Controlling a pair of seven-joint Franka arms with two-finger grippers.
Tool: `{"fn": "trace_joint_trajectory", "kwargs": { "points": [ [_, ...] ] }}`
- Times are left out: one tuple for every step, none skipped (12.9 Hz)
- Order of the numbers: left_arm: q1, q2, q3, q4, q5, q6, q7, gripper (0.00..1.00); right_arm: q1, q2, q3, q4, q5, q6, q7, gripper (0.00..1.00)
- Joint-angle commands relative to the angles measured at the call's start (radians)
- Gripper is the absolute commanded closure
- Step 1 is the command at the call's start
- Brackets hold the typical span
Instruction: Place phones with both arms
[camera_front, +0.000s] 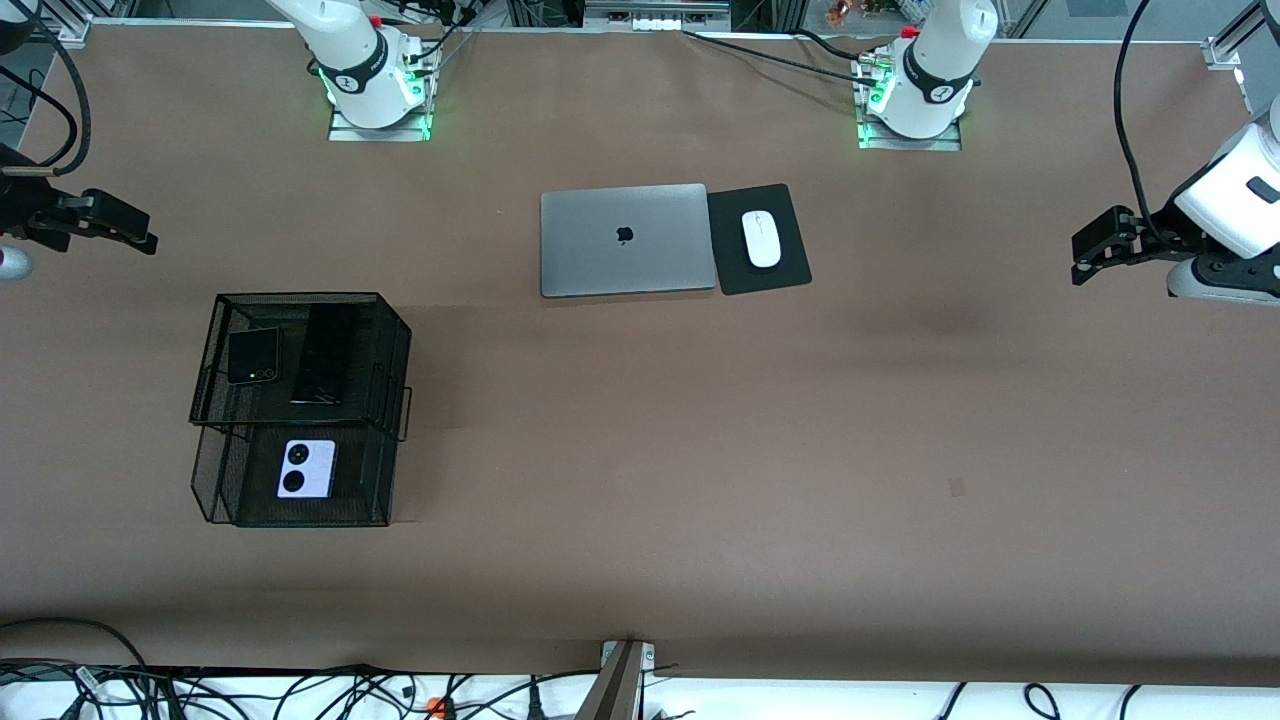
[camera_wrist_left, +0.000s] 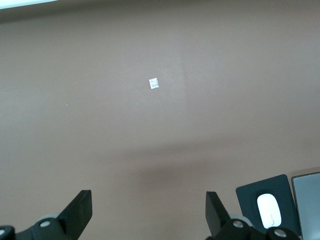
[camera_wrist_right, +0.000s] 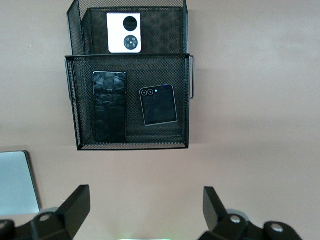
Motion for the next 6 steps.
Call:
{"fn": "trace_joint_trajectory", "kwargs": {
  "points": [
    [-0.001, 0.012, 0.002, 0.03, -0.023, -0.022, 0.003, 0.0, -0.011, -0.01, 0.017, 0.004, -0.016, -0.02, 0.012, 0.0],
    [-0.001, 0.012, 0.002, 0.03, -0.023, -0.022, 0.003, 0.0, -0.011, -0.01, 0.017, 0.004, -0.014, -0.02, 0.012, 0.0],
    [0.001, 0.012, 0.002, 0.03, -0.023, -0.022, 0.005, 0.0, -0.011, -0.01, 0.017, 0.004, -0.014, -0.02, 0.012, 0.0],
    [-0.001, 0.012, 0.002, 0.03, -0.023, -0.022, 0.003, 0.0, -0.011, -0.01, 0.017, 0.004, -0.014, -0.02, 0.012, 0.0],
    [-0.001, 0.012, 0.002, 0.03, -0.023, -0.022, 0.002, 0.0, -0.011, -0.01, 0.017, 0.004, -0.014, -0.02, 0.012, 0.0],
    [-0.001, 0.012, 0.002, 0.03, -0.023, -0.024, 0.0, 0.0, -0.011, -0.01, 0.017, 0.002, -0.016, -0.02, 0.012, 0.0]
  ]
}}
